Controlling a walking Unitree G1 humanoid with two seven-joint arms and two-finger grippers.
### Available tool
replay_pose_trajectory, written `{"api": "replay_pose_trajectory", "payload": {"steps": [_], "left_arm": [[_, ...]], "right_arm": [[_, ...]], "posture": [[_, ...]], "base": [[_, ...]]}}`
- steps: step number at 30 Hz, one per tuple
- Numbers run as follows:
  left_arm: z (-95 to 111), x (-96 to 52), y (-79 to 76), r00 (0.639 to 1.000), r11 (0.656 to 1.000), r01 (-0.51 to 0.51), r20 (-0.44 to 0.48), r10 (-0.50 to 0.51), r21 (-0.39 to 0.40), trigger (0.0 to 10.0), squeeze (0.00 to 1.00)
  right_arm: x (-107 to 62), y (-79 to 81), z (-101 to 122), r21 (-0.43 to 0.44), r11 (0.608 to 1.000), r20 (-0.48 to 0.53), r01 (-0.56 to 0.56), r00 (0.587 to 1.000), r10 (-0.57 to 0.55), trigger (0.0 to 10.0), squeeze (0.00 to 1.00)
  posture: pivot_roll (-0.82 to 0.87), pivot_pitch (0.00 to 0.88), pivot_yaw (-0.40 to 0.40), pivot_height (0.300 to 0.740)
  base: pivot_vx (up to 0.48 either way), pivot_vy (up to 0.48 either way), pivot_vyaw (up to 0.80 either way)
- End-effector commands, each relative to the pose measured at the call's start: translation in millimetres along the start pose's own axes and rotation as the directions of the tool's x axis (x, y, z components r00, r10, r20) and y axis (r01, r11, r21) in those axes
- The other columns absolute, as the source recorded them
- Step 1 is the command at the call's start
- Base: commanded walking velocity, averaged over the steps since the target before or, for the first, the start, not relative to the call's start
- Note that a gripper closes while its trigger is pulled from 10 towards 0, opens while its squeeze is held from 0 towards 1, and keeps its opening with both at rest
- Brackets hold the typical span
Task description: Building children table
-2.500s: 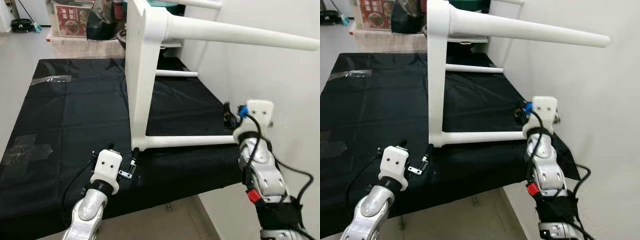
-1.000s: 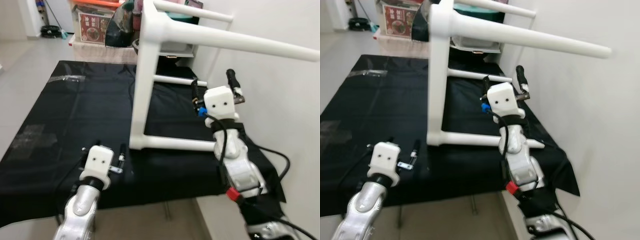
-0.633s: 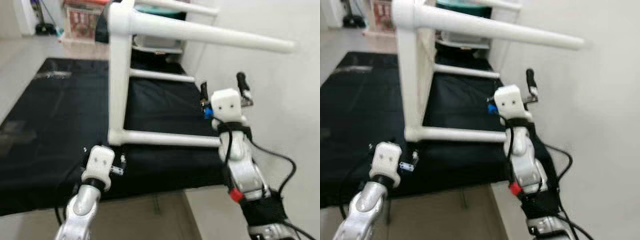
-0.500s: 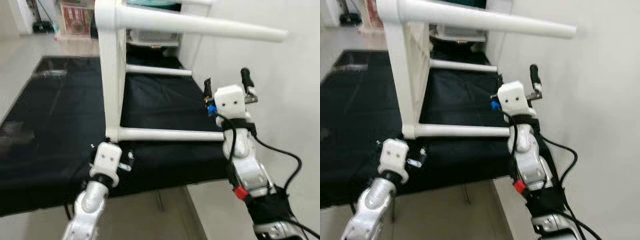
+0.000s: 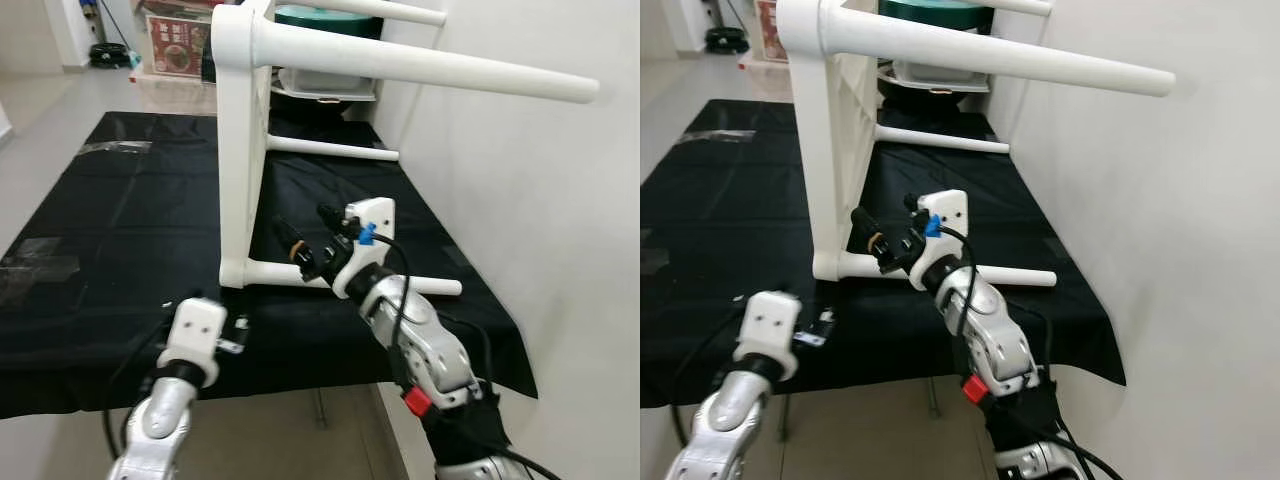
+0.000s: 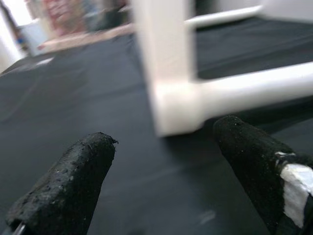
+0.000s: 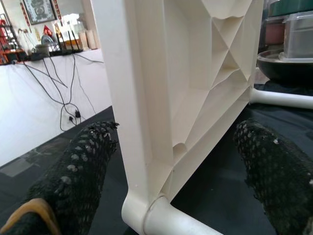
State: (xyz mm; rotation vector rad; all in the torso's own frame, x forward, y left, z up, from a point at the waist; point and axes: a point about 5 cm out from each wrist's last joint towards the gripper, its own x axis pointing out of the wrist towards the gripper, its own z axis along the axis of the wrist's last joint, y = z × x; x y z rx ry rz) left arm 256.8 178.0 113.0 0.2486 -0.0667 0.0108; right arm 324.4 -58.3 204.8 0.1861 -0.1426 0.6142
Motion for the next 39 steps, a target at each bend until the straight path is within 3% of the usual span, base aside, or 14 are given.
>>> {"api": "replay_pose_trajectory", "payload": {"steps": [1, 7, 20, 36, 39], "left_arm": [[-5.1, -2.7, 6.8, 0.999, 1.000, -0.031, -0.036, 0.031, -0.003, 10.0, 0.00], [-3.7, -3.0, 10.9, 0.999, 0.999, -0.038, -0.028, 0.038, -0.016, 10.0, 0.00], [1.3, 2.3, 5.5, 1.000, 1.000, -0.010, -0.007, 0.009, -0.027, 10.0, 0.00], [3.0, 5.3, 2.5, 1.000, 1.000, 0.003, 0.003, -0.003, -0.008, 10.0, 0.00], [3.3, 5.9, 2.0, 1.000, 1.000, 0.001, 0.002, -0.001, -0.007, 10.0, 0.00]], "right_arm": [[1.3, -6.1, 2.3, -0.015, 0.999, 0.019, 0.039, 0.999, -0.039, 10.0, 0.00], [-2.9, -27.2, -0.9, -0.057, 0.981, -0.017, 0.186, 0.982, -0.188, 10.0, 0.00], [-12.1, -42.1, -2.4, -0.074, 0.962, -0.009, 0.263, 0.964, -0.264, 10.0, 0.00], [-13.3, -48.6, -4.5, -0.075, 0.948, -0.026, 0.310, 0.949, -0.313, 10.0, 0.00], [-11.2, -56.0, -6.2, -0.136, 0.920, -0.050, 0.367, 0.925, -0.377, 10.0, 0.00]], "posture": [[0.11, 0.000, -0.156, 0.740], [0.11, 0.000, -0.154, 0.740], [0.10, 0.000, -0.144, 0.740], [0.10, 0.000, -0.140, 0.740], [0.10, 0.000, -0.146, 0.740]], "base": [[0.000, 0.000, 0.00], [0.000, 0.320, 0.00], [0.000, 0.478, 0.00], [0.000, 0.000, 0.00], [0.000, 0.000, 0.00]]}}
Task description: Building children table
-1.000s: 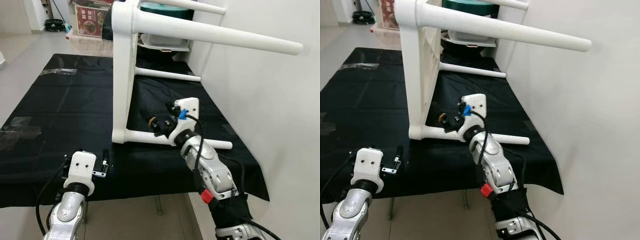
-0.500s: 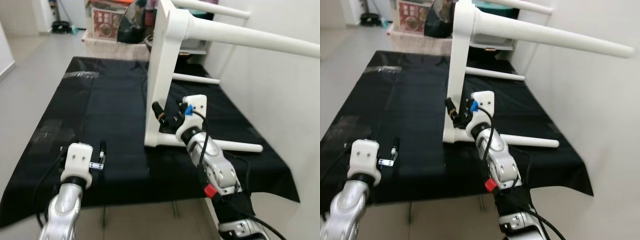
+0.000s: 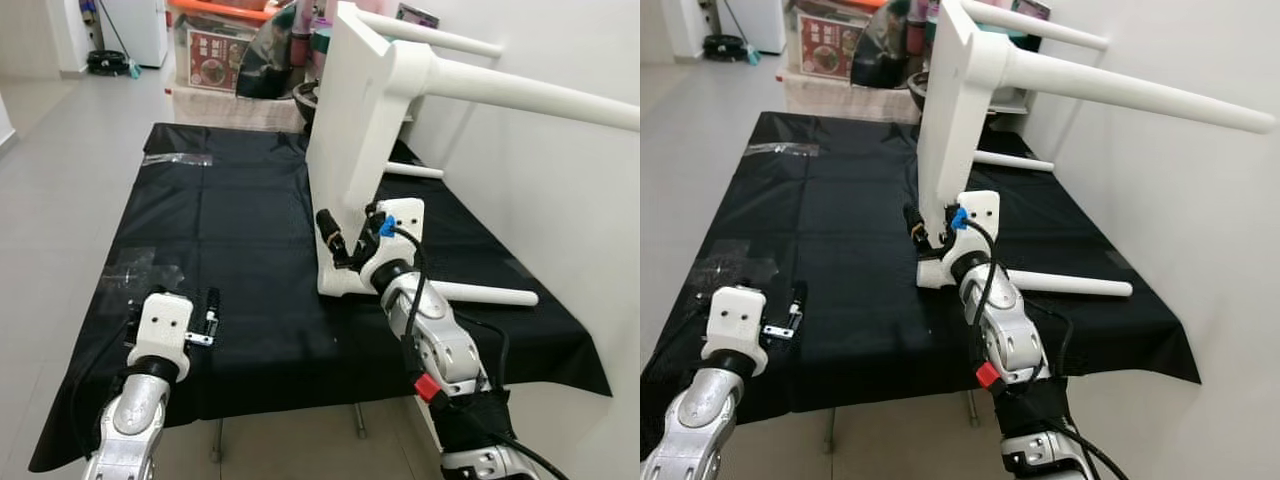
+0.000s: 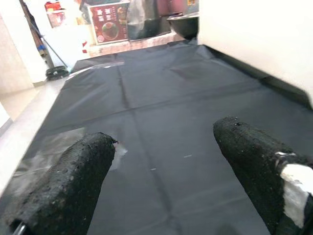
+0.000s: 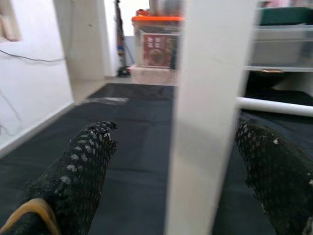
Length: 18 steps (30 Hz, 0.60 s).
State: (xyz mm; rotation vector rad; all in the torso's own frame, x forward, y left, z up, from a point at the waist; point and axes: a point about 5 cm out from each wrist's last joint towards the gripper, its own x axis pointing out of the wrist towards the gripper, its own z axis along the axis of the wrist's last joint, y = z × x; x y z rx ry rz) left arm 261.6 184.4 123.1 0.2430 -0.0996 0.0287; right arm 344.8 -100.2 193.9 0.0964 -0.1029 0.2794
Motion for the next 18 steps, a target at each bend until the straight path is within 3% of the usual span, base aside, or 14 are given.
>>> {"api": "replay_pose_trajectory", "payload": {"steps": [1, 6, 15, 18], "left_arm": [[-4.7, 0.1, -6.8, 0.999, 1.000, 0.023, -0.028, -0.023, -0.002, 10.0, 0.00], [-5.8, -0.8, -6.8, 0.999, 1.000, 0.019, -0.035, -0.019, 0.000, 10.0, 0.00], [-6.9, -0.2, -10.8, 0.999, 1.000, 0.024, -0.039, -0.025, -0.004, 10.0, 0.00], [-6.3, 0.3, -11.9, 0.999, 1.000, 0.028, -0.037, -0.028, -0.006, 10.0, 0.00]], "right_arm": [[2.1, -12.8, -4.9, -0.055, 0.995, -0.047, 0.080, 0.995, -0.083, 10.0, 0.00], [5.3, -19.5, -2.8, -0.037, 0.991, -0.054, 0.128, 0.990, -0.129, 10.0, 0.00], [12.9, -6.5, -1.3, 0.019, 0.995, -0.054, 0.098, 0.994, -0.096, 10.0, 0.00], [17.1, 3.1, 1.9, 0.068, 0.997, -0.038, 0.041, 0.999, -0.038, 10.0, 0.00]], "posture": [[0.10, 0.000, -0.146, 0.740], [0.10, 0.000, -0.151, 0.740], [0.10, 0.000, -0.150, 0.740], [0.10, 0.000, -0.153, 0.740]], "base": [[0.000, 0.000, 0.00], [0.000, 0.000, 0.00], [0.000, 0.000, 0.00], [0.000, 0.000, 0.00]]}}
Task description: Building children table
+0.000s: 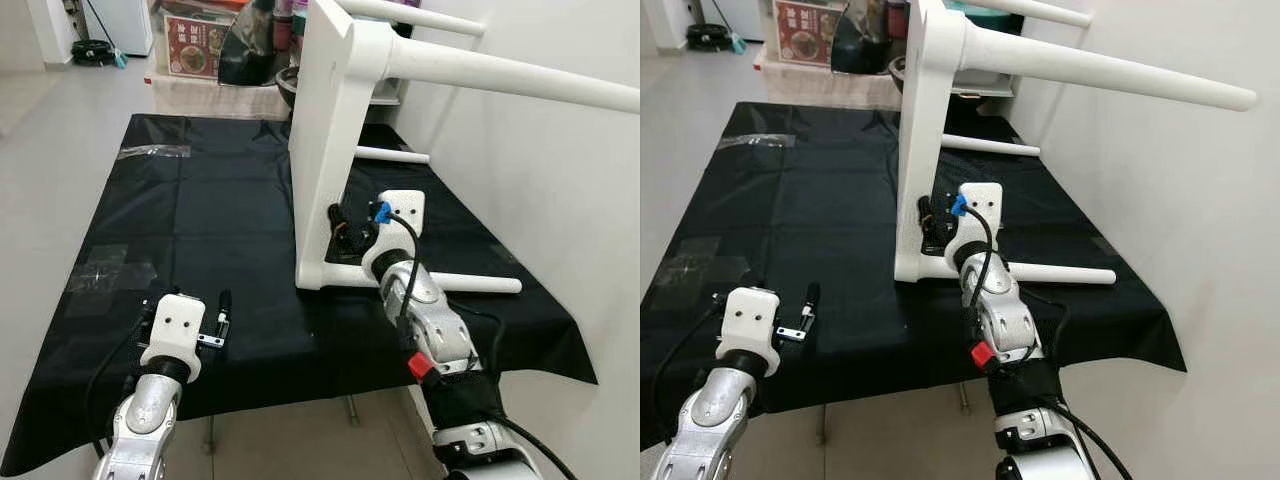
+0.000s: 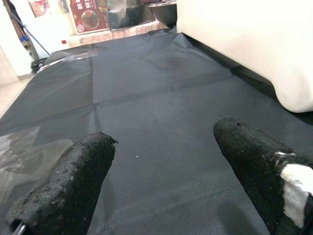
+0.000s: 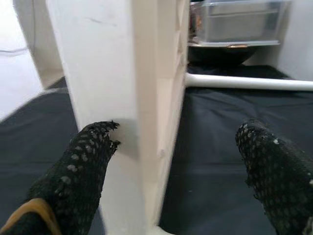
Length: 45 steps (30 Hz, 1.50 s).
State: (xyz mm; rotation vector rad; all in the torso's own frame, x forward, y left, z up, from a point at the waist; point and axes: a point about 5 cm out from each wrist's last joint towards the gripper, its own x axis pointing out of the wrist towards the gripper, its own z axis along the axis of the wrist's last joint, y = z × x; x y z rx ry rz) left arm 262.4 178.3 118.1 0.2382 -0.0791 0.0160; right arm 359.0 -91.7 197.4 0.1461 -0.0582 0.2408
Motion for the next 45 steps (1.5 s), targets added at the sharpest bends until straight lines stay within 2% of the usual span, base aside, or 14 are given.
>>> {"api": "replay_pose_trajectory", "payload": {"steps": [1, 5, 10, 13, 17, 25, 28, 30, 33, 41, 45], "left_arm": [[-3.0, 0.2, -4.7, 1.000, 1.000, 0.014, -0.019, -0.014, 0.000, 10.0, 0.00], [-4.2, -0.8, -3.8, 1.000, 1.000, 0.012, -0.025, -0.011, 0.004, 10.0, 0.00], [-4.3, -1.0, -5.4, 1.000, 1.000, 0.011, -0.028, -0.010, 0.006, 10.0, 0.00], [-4.4, -0.5, -5.9, 1.000, 1.000, 0.013, -0.029, -0.012, 0.006, 10.0, 0.00], [-3.0, 1.5, -6.7, 1.000, 1.000, 0.013, -0.025, -0.012, 0.009, 10.0, 0.00], [-2.9, 0.2, -4.8, 1.000, 1.000, 0.004, -0.026, -0.004, 0.013, 10.0, 0.00], [-3.3, -0.5, -4.4, 1.000, 1.000, 0.001, -0.029, -0.001, 0.016, 10.0, 0.00], [-3.4, -0.4, -5.0, 1.000, 1.000, -0.001, -0.031, 0.001, 0.017, 10.0, 0.00], [-3.6, 0.1, -5.8, 0.999, 1.000, -0.001, -0.034, 0.001, 0.019, 10.0, 0.00], [-3.9, 0.0, -5.5, 0.999, 1.000, -0.004, -0.038, 0.004, 0.023, 10.0, 0.00], [-4.3, -0.1, -4.9, 0.999, 1.000, -0.006, -0.039, 0.007, 0.024, 10.0, 0.00]], "right_arm": [[1.9, 3.4, 1.8, 0.033, 0.999, 0.003, -0.034, 0.999, 0.034, 10.0, 0.00], [2.3, 6.3, 1.6, 0.029, 0.998, -0.002, -0.055, 0.998, 0.055, 10.0, 0.00], [6.0, 4.8, -0.8, 0.019, 1.000, -0.023, -0.016, 1.000, 0.016, 10.0, 0.00], [9.9, 11.3, 0.7, 0.017, 1.000, -0.021, -0.017, 1.000, 0.018, 10.0, 0.00], [19.2, 20.0, -3.7, -0.030, 1.000, -0.042, -0.004, 0.999, 0.003, 10.0, 0.00], [24.1, 27.9, -7.2, -0.007, 1.000, -0.059, -0.025, 0.998, 0.025, 10.0, 0.00], [26.3, 26.8, -10.3, -0.011, 1.000, -0.075, 0.007, 0.997, -0.008, 10.0, 0.00], [29.8, 19.6, -15.3, -0.015, 0.996, -0.106, 0.085, 0.991, -0.086, 10.0, 0.00], [32.0, 14.2, -20.2, -0.011, 0.990, -0.132, 0.138, 0.982, -0.138, 10.0, 0.00], [32.1, 14.3, -32.9, -0.033, 0.988, -0.165, 0.150, 0.974, -0.153, 10.0, 0.00], [33.9, 15.6, -30.8, -0.035, 0.989, -0.155, 0.145, 0.977, -0.148, 10.0, 0.00]], "posture": [[0.10, 0.000, -0.153, 0.740], [0.11, 0.000, -0.158, 0.740], [0.11, 0.000, -0.157, 0.740], [0.11, 0.000, -0.156, 0.740], [0.12, 0.000, -0.163, 0.740], [0.13, 0.000, -0.170, 0.740], [0.14, 0.000, -0.172, 0.740], [0.14, 0.000, -0.172, 0.740], [0.14, 0.000, -0.172, 0.740], [0.15, 0.000, -0.177, 0.740], [0.15, 0.000, -0.176, 0.740]], "base": [[0.000, 0.000, 0.00], [0.000, 0.000, 0.00], [0.000, 0.000, 0.00], [0.000, 0.000, 0.00], [0.000, 0.000, 0.00], [0.000, 0.000, 0.00], [0.000, 0.000, 0.00], [0.000, 0.000, 0.00], [0.000, 0.000, 0.00], [0.000, 0.000, 0.00], [0.000, 0.000, 0.00]]}}
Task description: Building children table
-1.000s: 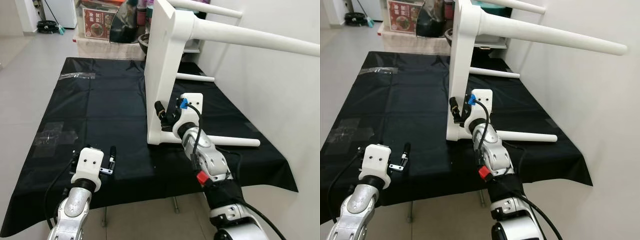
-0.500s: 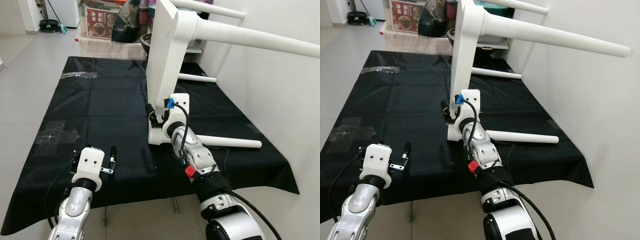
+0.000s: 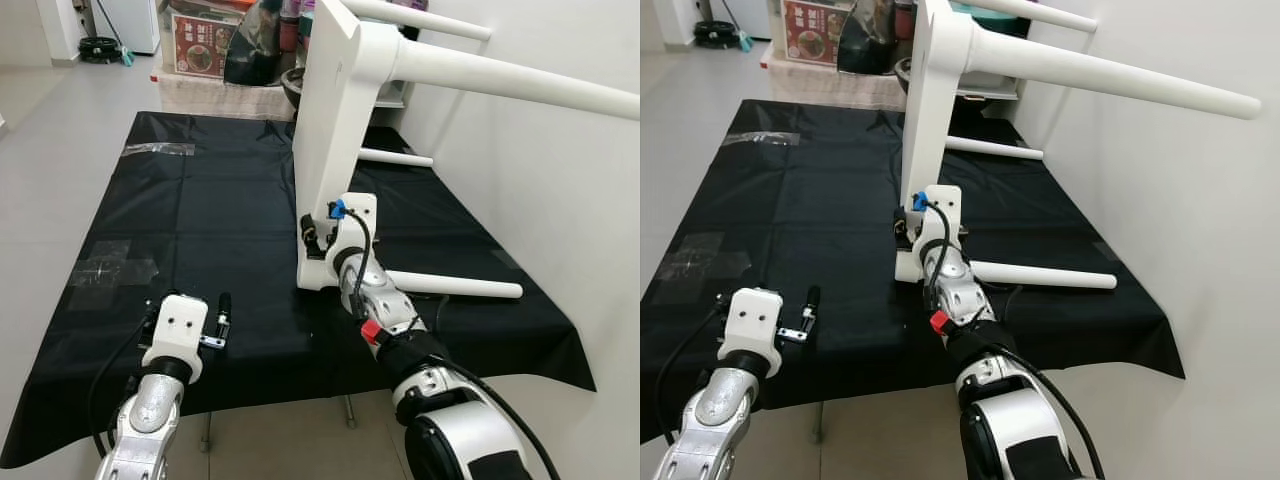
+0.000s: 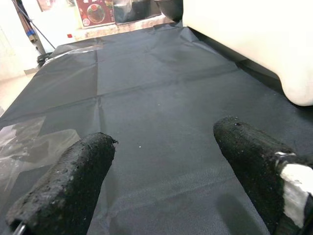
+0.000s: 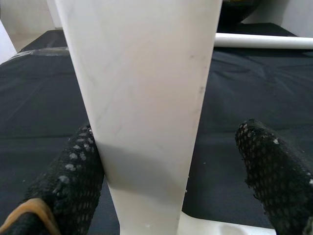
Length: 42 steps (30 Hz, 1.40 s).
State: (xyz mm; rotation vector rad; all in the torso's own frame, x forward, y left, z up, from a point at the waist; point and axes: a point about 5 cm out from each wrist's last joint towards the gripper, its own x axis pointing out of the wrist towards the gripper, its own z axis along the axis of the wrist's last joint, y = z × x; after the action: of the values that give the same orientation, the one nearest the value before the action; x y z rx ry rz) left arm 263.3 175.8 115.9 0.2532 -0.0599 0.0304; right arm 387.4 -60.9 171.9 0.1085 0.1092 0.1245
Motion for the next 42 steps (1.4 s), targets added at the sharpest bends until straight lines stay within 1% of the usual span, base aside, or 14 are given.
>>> {"api": "replay_pose_trajectory", "payload": {"steps": [1, 6, 7, 11, 14, 24, 25, 26, 28, 29, 37, 42], "left_arm": [[-2.6, -0.8, -2.0, 1.000, 1.000, 0.005, -0.019, -0.005, 0.008, 10.0, 0.00], [-3.1, -1.3, -4.1, 1.000, 1.000, 0.008, -0.021, -0.008, 0.008, 10.0, 0.00], [-3.0, -1.0, -4.5, 1.000, 1.000, 0.009, -0.021, -0.009, 0.007, 10.0, 0.00], [-3.0, -1.0, -4.6, 1.000, 1.000, 0.009, -0.022, -0.009, 0.008, 10.0, 0.00], [-3.1, -1.4, -4.6, 1.000, 1.000, 0.009, -0.023, -0.008, 0.008, 10.0, 0.00], [-2.5, -2.2, -3.3, 1.000, 1.000, 0.002, -0.021, -0.002, 0.009, 10.0, 0.00], [-2.5, -2.6, -3.1, 1.000, 1.000, 0.002, -0.021, -0.001, 0.009, 10.0, 0.00], [-2.5, -2.9, -2.8, 1.000, 1.000, 0.001, -0.021, -0.001, 0.011, 10.0, 0.00], [-2.5, -2.9, -2.8, 1.000, 1.000, 0.001, -0.021, -0.001, 0.011, 10.0, 0.00], [-2.3, -3.1, -2.6, 1.000, 1.000, 0.001, -0.022, -0.001, 0.012, 10.0, 0.00], [-2.8, -4.1, -1.9, 1.000, 1.000, 0.000, -0.027, 0.000, 0.014, 10.0, 0.00], [-2.7, -4.5, -1.6, 1.000, 1.000, 0.000, -0.028, 0.000, 0.015, 10.0, 0.00]], "right_arm": [[1.4, -3.4, 0.4, 0.000, 1.000, 0.004, 0.021, 1.000, -0.021, 10.0, 0.00], [2.5, 0.4, -5.9, -0.001, 1.000, -0.012, 0.013, 1.000, -0.013, 10.0, 0.00], [1.7, 3.6, -15.4, -0.005, 1.000, -0.039, 0.000, 0.999, 0.000, 10.0, 0.00], [1.0, 6.2, -22.6, -0.007, 1.000, -0.059, -0.012, 0.998, 0.011, 10.0, 0.00], [1.2, 8.0, -23.1, -0.012, 1.000, -0.052, -0.028, 0.998, 0.028, 10.0, 0.00], [3.0, 8.5, -20.2, 0.014, 0.999, -0.019, -0.040, 0.999, 0.041, 10.0, 0.00], [3.0, 8.9, -20.7, 0.016, 0.999, -0.018, -0.039, 0.999, 0.039, 8.7, 0.00], [2.9, 8.5, -22.4, 0.017, 0.999, -0.021, -0.034, 0.999, 0.034, 5.3, 0.00], [2.9, 8.5, -22.4, 0.017, 0.999, -0.021, -0.034, 0.999, 0.034, 5.3, 0.00], [2.6, 7.9, -23.6, 0.018, 0.999, -0.018, -0.029, 0.999, 0.029, 0.0, 0.00], [2.1, 4.2, -28.1, 0.017, 1.000, -0.025, 0.006, 1.000, -0.005, 0.0, 0.00], [2.5, 6.9, -27.9, 0.042, 0.999, -0.025, -0.014, 1.000, 0.015, 0.0, 0.00]], "posture": [[0.15, 0.000, -0.176, 0.740], [0.15, 0.000, -0.177, 0.740], [0.16, 0.000, -0.178, 0.740], [0.16, 0.000, -0.180, 0.740], [0.16, 0.000, -0.182, 0.740], [0.17, 0.000, -0.187, 0.740], [0.18, 0.000, -0.187, 0.740], [0.18, 0.000, -0.186, 0.740], [0.18, 0.000, -0.186, 0.740], [0.18, 0.000, -0.186, 0.740], [0.18, 0.000, -0.185, 0.740], [0.18, 0.000, -0.185, 0.740]], "base": [[0.000, 0.000, 0.00], [0.000, 0.000, 0.00], [0.000, 0.000, 0.00], [0.000, 0.000, 0.00], [0.000, 0.000, 0.00], [0.000, 0.000, 0.00], [0.000, 0.000, 0.00], [0.000, 0.000, 0.00], [0.000, 0.000, 0.00], [0.000, 0.000, 0.00], [0.000, 0.000, 0.00], [0.000, 0.000, 0.00]]}}
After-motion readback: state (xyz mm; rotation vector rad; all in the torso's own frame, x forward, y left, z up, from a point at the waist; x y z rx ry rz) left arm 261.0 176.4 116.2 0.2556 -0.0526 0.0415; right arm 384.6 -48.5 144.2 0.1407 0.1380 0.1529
